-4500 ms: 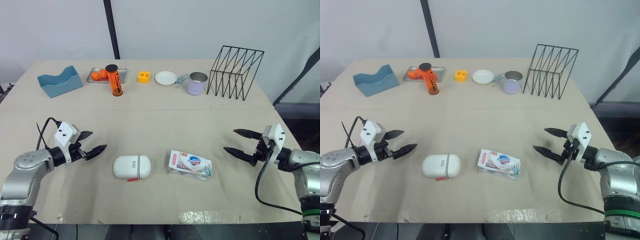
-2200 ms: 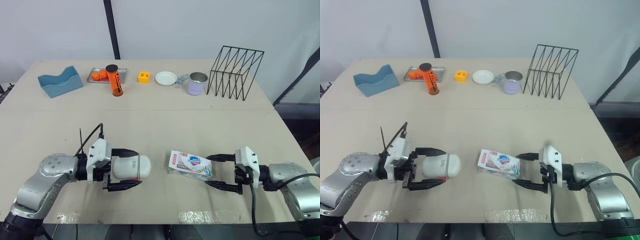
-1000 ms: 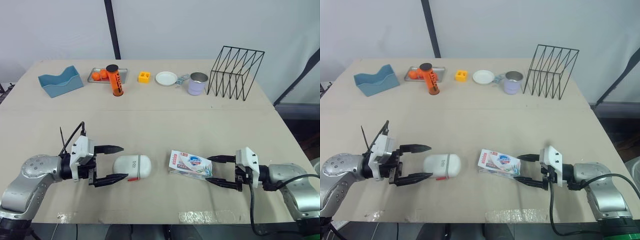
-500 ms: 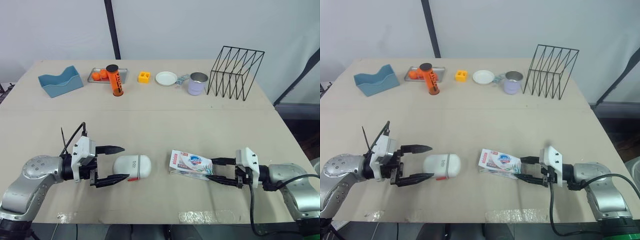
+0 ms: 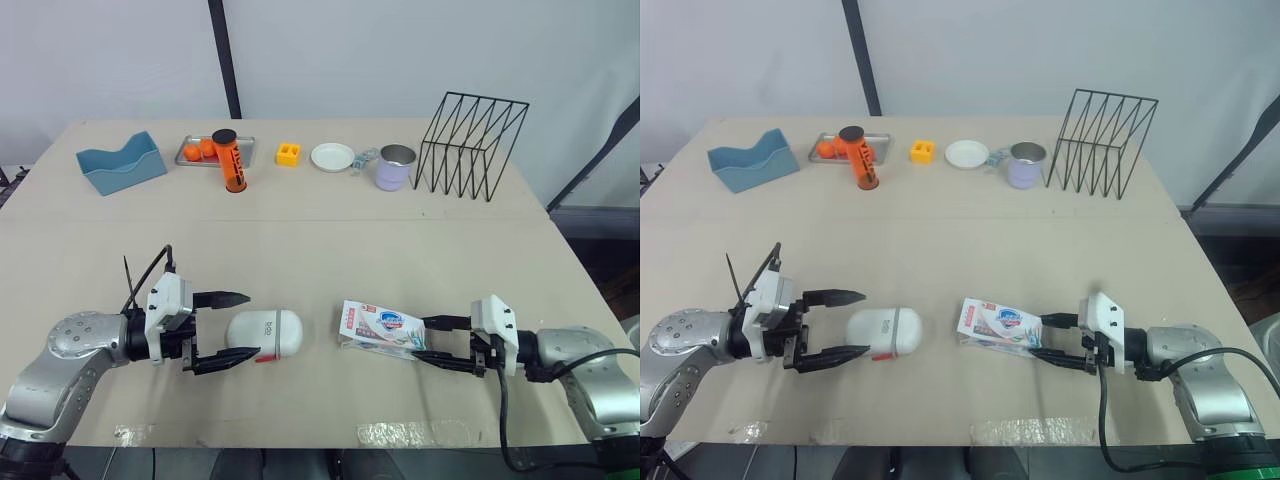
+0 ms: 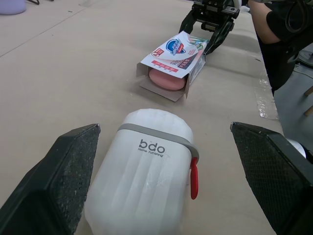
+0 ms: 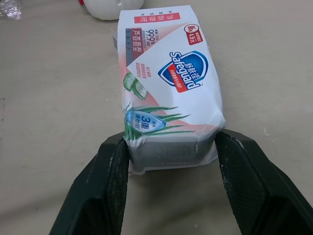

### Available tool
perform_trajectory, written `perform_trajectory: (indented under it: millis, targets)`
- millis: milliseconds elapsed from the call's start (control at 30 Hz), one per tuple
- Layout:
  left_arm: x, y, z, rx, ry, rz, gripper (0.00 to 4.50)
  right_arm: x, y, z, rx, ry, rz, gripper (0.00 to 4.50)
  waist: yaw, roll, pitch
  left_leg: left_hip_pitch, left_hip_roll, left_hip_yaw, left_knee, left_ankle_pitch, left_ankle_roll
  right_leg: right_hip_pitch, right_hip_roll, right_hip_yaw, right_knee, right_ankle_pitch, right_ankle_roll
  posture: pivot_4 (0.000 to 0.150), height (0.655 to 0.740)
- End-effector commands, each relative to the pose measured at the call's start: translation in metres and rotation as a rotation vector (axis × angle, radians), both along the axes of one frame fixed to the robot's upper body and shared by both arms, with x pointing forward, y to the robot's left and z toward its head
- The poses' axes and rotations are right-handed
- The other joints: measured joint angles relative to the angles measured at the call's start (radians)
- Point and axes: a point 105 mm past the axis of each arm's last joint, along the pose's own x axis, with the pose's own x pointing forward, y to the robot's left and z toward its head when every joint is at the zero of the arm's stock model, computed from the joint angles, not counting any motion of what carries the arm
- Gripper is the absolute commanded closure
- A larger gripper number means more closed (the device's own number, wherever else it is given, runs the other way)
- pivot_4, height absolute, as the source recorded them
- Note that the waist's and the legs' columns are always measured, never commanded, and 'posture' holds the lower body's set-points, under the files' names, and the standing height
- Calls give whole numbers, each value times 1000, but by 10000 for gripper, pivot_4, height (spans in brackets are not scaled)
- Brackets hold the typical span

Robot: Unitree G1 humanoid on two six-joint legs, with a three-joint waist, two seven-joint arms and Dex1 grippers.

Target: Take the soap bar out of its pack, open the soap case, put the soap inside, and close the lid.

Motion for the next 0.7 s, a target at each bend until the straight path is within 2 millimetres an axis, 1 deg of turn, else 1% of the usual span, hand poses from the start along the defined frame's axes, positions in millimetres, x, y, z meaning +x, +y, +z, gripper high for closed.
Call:
perform_trajectory:
  millis: [33,633,667,700]
  targets:
    - [-3,-3,7,-10,-31,-16,0,1,2,6,-6,-34,12,17387,0,0,0,0,0,0,0,0,0,0,0,0,0,0,0,1500,7400]
    - [-3,-5,6,-11,-33,-22,0,2,0,4,-3,-40,6,17387,0,0,0,0,0,0,0,0,0,0,0,0,0,0,0,1500,7400]
    - [-3,-5,6,-11,-33,-21,0,2,0,4,-2,-40,7,20067,0,0,0,0,0,0,0,0,0,0,0,0,0,0,0,1500,7400]
    - [-3,-5,6,-11,-32,-21,0,2,0,3,-2,-40,7,21708,0,0,0,0,0,0,0,0,0,0,0,0,0,0,0,1500,7400]
